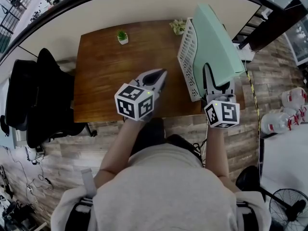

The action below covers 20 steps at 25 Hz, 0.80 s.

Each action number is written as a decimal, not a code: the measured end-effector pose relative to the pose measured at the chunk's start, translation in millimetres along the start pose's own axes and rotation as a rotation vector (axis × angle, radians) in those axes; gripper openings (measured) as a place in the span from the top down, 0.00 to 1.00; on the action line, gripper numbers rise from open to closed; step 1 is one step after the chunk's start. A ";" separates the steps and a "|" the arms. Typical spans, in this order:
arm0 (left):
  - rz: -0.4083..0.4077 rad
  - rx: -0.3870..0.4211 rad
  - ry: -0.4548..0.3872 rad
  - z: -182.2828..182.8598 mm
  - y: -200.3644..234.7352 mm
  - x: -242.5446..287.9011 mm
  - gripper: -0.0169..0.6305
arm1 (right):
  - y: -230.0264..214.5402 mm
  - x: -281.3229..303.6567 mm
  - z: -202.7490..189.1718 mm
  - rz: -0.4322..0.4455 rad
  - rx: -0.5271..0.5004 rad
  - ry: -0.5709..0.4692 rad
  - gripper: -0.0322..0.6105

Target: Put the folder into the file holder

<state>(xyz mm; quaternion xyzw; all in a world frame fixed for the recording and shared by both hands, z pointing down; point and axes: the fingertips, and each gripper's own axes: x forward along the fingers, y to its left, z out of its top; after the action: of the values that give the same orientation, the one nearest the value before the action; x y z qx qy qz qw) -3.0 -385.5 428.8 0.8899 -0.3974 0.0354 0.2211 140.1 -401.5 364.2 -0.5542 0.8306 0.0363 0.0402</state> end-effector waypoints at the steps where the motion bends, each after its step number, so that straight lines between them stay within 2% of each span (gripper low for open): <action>1: 0.000 0.000 0.004 -1.3 -0.3 0.4 0.95 | -0.6 -0.1 -3.4 0.003 0.004 0.007 0.67; 20: -0.052 0.011 0.057 -22.2 -15.2 6.5 0.95 | -2.3 -2.6 -63.5 0.011 0.056 0.209 0.64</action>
<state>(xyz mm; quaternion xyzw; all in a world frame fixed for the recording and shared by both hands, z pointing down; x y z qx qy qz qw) 15.0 -371.6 444.7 0.8998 -0.3675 0.0572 0.2282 141.6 -406.6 427.6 -0.5489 0.8341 -0.0448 -0.0312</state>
